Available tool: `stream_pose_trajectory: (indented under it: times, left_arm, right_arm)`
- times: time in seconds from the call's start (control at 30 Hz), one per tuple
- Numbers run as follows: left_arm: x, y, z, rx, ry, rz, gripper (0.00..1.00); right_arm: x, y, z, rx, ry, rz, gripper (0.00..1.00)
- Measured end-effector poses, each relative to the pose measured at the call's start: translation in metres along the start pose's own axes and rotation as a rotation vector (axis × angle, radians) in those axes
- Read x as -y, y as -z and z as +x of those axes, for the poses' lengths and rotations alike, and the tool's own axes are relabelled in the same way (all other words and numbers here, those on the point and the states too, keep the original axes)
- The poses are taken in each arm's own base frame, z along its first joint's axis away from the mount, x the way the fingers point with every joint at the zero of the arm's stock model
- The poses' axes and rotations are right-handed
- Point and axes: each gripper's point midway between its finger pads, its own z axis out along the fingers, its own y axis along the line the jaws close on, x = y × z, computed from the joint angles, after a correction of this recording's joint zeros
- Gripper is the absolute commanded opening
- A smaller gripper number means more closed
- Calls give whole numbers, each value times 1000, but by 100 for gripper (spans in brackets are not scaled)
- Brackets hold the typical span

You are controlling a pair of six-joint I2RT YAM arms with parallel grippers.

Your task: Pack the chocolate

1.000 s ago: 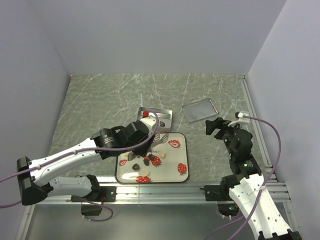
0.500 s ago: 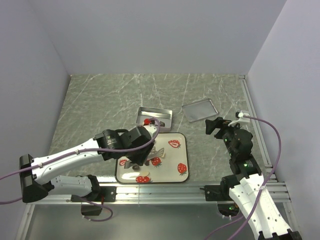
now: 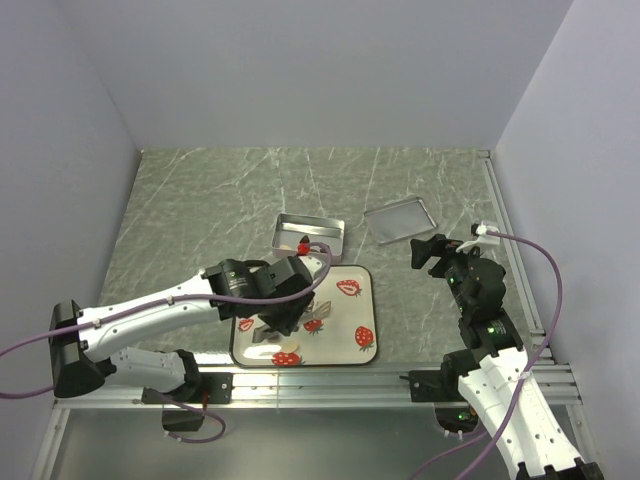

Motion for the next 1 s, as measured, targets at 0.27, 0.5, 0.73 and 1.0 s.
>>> stream_pose_trajectory:
  times: [0.27, 0.5, 0.73, 1.0]
  left_arm:
    - [4, -5, -4, -5, -5, 6, 48]
    - [6, -10, -5, -13, -17, 3, 48]
    - [6, -13, -6, -18, -27, 0, 43]
    - [7, -15, -6, -19, -35, -1, 32]
  right_arm:
    - [0, 0, 0, 0, 0, 0, 94]
    - [0, 0, 0, 0, 0, 0, 94]
    - [0, 0, 0, 1, 0, 0, 94]
    - [-1, 1, -2, 6, 0, -3, 94]
